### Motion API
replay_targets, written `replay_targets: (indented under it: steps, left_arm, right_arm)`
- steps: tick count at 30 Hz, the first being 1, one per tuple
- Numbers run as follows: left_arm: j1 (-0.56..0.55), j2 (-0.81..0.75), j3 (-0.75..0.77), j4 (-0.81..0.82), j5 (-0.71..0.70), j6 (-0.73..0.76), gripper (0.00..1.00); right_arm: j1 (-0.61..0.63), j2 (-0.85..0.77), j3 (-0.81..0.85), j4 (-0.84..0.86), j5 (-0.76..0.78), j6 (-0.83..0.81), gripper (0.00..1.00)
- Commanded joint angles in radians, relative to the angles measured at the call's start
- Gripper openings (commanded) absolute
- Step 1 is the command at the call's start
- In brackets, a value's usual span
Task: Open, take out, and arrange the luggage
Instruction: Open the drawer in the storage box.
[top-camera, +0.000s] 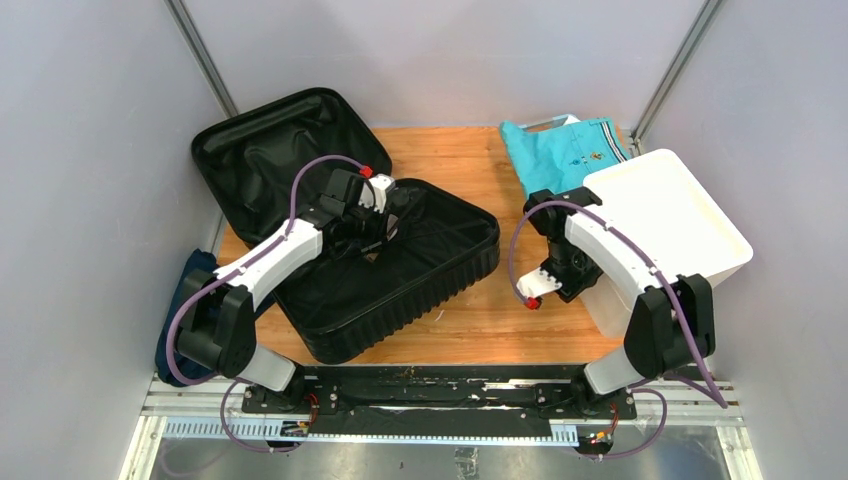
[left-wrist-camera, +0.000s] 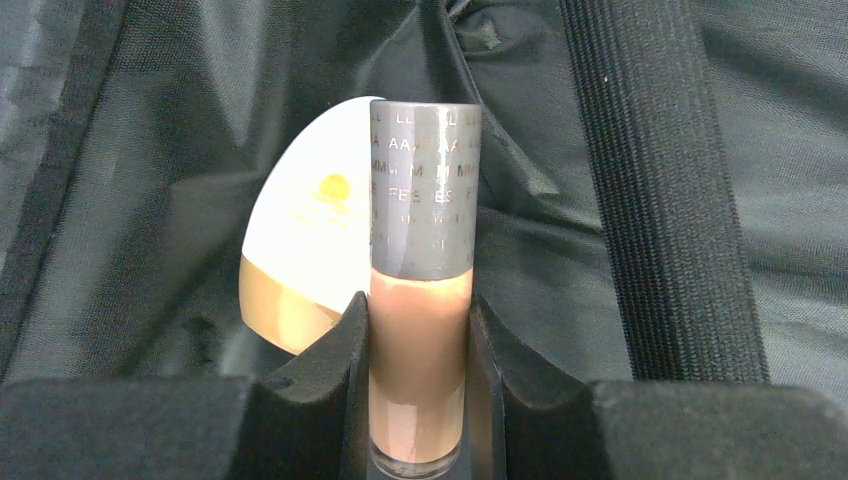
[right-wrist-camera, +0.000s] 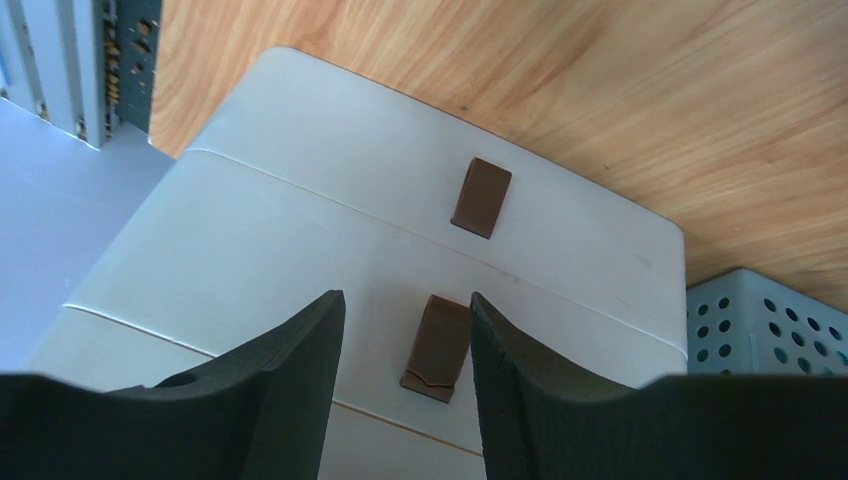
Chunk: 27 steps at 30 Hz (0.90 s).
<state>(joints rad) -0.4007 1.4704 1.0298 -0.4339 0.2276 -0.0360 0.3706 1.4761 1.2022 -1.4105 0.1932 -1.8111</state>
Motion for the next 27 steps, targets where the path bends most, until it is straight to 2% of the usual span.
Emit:
replay_targets:
  steps: [1,9,14,17,23,24,27]
  left_arm:
    - [0.006,-0.023,-0.013,0.029,0.018,0.008,0.00]
    - [0.008,-0.016,-0.008,0.030,0.020,0.007,0.00]
    - [0.011,-0.015,-0.005,0.026,0.019,0.008,0.00]
    - [0.012,-0.014,-0.002,0.026,0.019,0.007,0.00]
    - [0.013,-0.006,0.008,0.019,0.025,0.007,0.00]
    - [0.013,-0.006,0.010,0.018,0.025,0.007,0.00]
    - [0.013,-0.010,0.010,0.017,0.021,0.006,0.00]
  right_arm:
    - [-0.004,-0.020,-0.035,0.069,0.118,-0.053,0.52]
    - [-0.037,0.025,-0.040,0.142,0.164,-0.046,0.48]
    - [-0.053,0.031,-0.070,0.149,0.185,-0.041,0.40]
    - [-0.058,0.036,-0.072,0.148,0.192,-0.025,0.31]
    - [-0.057,0.056,-0.052,0.121,0.188,0.026,0.03]
    - [-0.056,0.060,-0.045,0.112,0.181,0.037,0.00]
    - [-0.038,0.059,-0.030,0.095,0.156,0.071,0.00]
